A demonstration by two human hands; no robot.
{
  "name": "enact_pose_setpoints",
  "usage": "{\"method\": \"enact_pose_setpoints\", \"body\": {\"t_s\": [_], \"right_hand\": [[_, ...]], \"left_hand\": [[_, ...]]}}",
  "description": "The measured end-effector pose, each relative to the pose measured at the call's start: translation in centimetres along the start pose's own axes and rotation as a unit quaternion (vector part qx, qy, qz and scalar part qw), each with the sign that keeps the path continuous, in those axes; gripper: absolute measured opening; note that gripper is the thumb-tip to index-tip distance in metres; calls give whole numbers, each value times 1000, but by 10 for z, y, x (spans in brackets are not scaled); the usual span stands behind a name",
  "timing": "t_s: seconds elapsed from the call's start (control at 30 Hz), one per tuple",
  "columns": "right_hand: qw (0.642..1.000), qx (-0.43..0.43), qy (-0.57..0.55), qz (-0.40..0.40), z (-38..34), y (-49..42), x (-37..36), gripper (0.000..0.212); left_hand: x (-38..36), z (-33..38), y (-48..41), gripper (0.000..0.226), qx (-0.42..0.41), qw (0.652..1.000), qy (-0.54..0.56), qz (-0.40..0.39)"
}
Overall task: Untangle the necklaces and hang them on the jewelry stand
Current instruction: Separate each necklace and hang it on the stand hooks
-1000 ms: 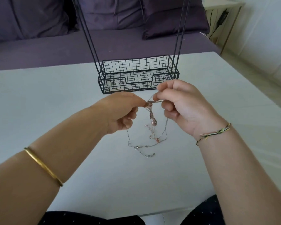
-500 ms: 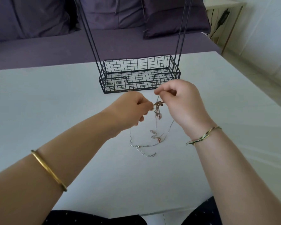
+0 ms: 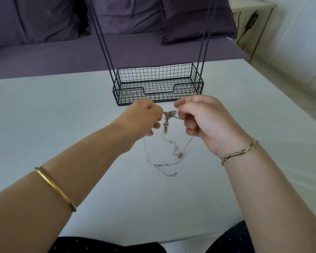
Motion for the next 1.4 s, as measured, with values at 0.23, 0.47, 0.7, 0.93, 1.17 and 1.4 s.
{"method": "enact_pose_setpoints", "body": {"t_s": [0.23,0.47,0.7,0.93,1.17,1.4], "right_hand": [[966,121,215,72,-10,1,-1,14],[967,153,167,118,-15,-1,14,11],[980,130,57,142,-13,-2,28,16],[979,97,15,178,-10,-2,38,15],[991,106,44,70,-13,1,15,16],[989,147,30,-3,-22,11,2,10]], "left_hand": [[-2,-8,-3,28,37,992,123,3],[-7,-3,1,18,44,993,98,-58],[-5,-7,5,14,8,985,-122,-123],[13,-22,4,27,50,980,-181,-69],[9,-17,3,23,64,990,-116,-53],[-8,11,3,23,-77,994,-50,-67]]}}
Point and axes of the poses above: each hand's wrist, its own y-axis away from the middle knuckle, its own x-axis out of the back of the hand, z = x × y, the point moved 8 cm from there along -y, towards the middle knuckle, and after that the axes turned 12 degrees about -x, right-handed, at the moved point
